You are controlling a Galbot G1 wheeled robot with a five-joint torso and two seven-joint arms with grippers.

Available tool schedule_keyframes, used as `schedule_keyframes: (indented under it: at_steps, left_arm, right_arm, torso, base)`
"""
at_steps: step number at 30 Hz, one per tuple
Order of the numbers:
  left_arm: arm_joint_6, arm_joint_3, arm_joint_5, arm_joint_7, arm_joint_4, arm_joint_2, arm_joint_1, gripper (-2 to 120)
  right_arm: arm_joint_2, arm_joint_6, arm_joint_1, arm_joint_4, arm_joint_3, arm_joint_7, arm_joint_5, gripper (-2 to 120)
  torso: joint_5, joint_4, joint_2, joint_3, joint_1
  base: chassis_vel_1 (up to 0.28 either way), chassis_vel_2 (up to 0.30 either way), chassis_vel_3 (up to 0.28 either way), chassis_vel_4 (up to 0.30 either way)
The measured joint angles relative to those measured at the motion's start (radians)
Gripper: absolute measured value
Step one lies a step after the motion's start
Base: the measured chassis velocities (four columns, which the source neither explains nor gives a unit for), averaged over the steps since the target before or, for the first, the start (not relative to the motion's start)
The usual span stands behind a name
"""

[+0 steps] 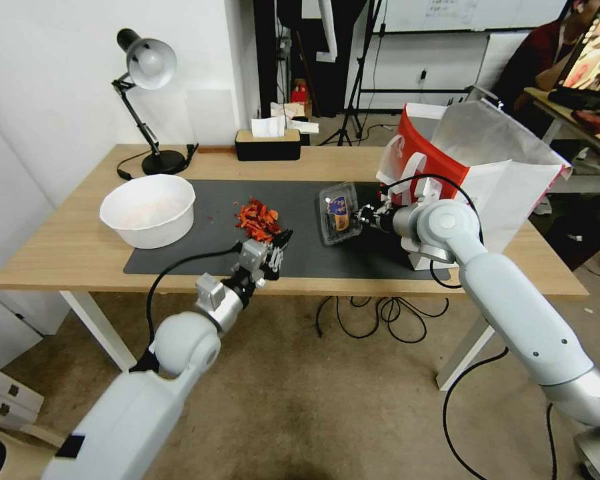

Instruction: Close the disposable takeout box, then place it into the delivery bag.

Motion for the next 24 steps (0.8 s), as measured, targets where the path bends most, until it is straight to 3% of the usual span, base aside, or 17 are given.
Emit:
schedule_keyframes:
  at_steps: [3, 13, 16, 21, 24]
  left_arm:
    - [-0.009, -0.040, 0.007, -0.020, -0.022, -0.035, 0.058, 19]
    - [-0.038, -0.072, -0.001, -0.048, -0.053, -0.074, 0.114, 49]
    - [-0.060, -0.090, -0.016, -0.047, -0.063, -0.087, 0.139, 67]
    - [-0.069, -0.096, -0.015, -0.049, -0.063, -0.090, 0.141, 79]
    - [-0.073, -0.096, -0.014, -0.053, -0.060, -0.100, 0.142, 95]
  right_arm:
    - [-0.014, 0.013, -0.017, 0.026, 0.016, -0.031, -0.001, 2]
    - [-0.046, 0.046, -0.080, 0.097, 0.087, -0.080, -0.010, 2]
    - [-0.070, 0.085, -0.134, 0.148, 0.115, -0.134, -0.065, 2]
    - [-0.082, 0.105, -0.160, 0.183, 0.125, -0.161, -0.101, 2]
    - [-0.085, 0.148, -0.187, 0.212, 0.127, -0.206, -0.160, 2]
  torso:
    - [-0.0001, 0.0001, 0.000, 0.000, 0.000]
    - [0.0000, 0.0000, 0.000, 0.000, 0.000]
    - [0.0004, 0.0000, 0.000, 0.000, 0.000]
    - [-0.0001, 0.0002, 0.000, 0.000, 0.000]
    - [0.0001, 0.0000, 0.000, 0.000, 0.000]
  base:
    - [0.000, 0.000, 0.000, 0.000]
    - [0.000, 0.000, 0.000, 0.000]
    - [0.000, 0.000, 0.000, 0.000]
    - [0.000, 0.000, 0.000, 0.000]
    - [0.000, 0.000, 0.000, 0.000]
